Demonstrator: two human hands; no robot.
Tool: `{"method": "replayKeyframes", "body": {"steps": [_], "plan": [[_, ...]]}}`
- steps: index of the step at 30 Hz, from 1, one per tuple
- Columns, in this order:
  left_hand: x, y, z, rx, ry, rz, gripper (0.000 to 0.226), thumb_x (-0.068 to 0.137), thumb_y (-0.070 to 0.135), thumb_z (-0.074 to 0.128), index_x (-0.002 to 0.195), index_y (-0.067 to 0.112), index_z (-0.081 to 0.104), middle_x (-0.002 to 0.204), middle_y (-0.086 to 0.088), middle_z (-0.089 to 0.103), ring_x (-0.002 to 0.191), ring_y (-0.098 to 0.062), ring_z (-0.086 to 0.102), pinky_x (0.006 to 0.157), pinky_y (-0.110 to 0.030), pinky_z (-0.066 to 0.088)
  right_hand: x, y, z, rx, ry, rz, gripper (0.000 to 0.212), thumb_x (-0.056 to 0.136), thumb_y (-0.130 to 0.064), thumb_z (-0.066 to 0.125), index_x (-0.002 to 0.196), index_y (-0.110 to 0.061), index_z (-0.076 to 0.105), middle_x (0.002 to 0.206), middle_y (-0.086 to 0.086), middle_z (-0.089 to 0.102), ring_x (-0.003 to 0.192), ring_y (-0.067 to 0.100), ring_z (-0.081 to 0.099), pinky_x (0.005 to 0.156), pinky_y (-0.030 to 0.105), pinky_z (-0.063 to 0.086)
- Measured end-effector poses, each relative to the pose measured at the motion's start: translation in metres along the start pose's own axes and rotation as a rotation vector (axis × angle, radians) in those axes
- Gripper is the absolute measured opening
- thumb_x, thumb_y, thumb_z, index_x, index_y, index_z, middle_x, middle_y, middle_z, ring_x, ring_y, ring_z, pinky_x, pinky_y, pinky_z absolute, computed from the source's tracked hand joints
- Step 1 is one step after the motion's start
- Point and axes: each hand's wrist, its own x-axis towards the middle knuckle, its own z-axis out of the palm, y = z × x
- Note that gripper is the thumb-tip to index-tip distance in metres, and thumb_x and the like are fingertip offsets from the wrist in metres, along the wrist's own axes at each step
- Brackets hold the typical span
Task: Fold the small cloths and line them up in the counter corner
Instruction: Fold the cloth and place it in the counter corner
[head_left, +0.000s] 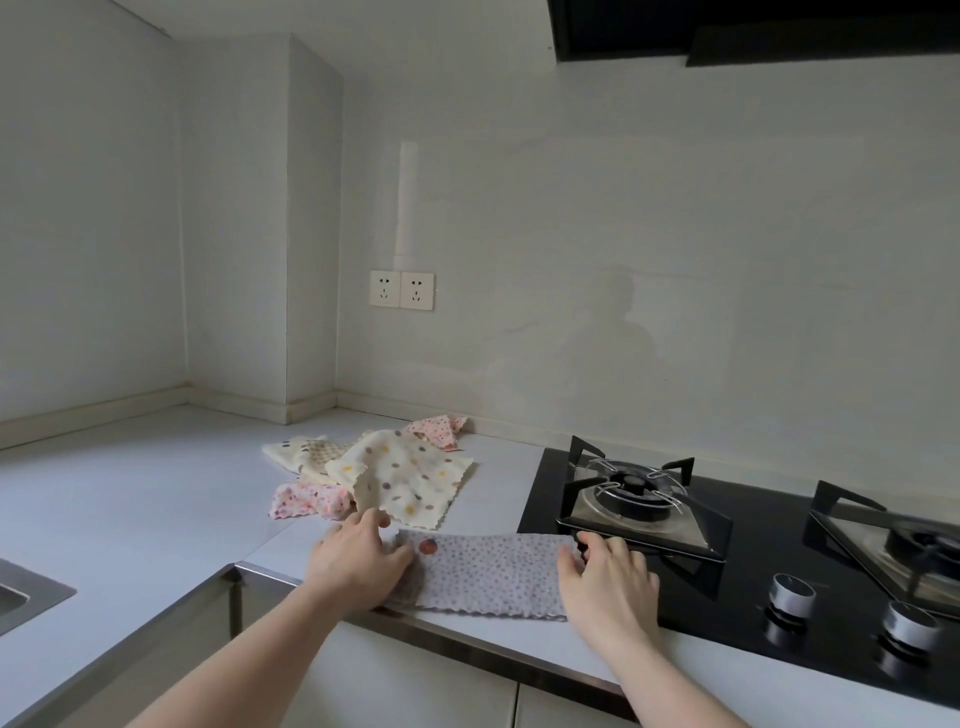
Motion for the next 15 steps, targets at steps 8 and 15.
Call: {"method": "replayKeyframes", "body": {"steps": [8, 15], "plan": [[-0.004, 0.001, 0.016, 0.070, 0.090, 0.016, 0.050, 0.087, 0.069, 0.042, 0.122, 0.035, 0.053, 0.132, 0.001, 0.059, 0.123, -0.024, 0.051, 0.105, -0.041, 0.038, 0.001, 0.000, 0.004, -0.084, 0.024, -0.045, 0.046, 0.102, -0.055, 0.035, 0.134, -0.033, 0.058, 0.138, -0.004, 0.054, 0.126, 0.020, 0.047, 0.107, 0.039, 0.037], [0.004, -0.001, 0.010, 0.001, -0.002, -0.011, 0.057, 0.070, 0.078, 0.043, 0.111, 0.040, 0.054, 0.115, 0.007, 0.069, 0.116, -0.023, 0.057, 0.094, -0.040, 0.041, 0.003, 0.004, 0.003, 0.044, 0.035, -0.017, 0.035, 0.099, -0.050, 0.048, 0.127, -0.036, 0.063, 0.134, -0.005, 0.059, 0.122, 0.020, 0.052, 0.104, 0.040, 0.041]]}}
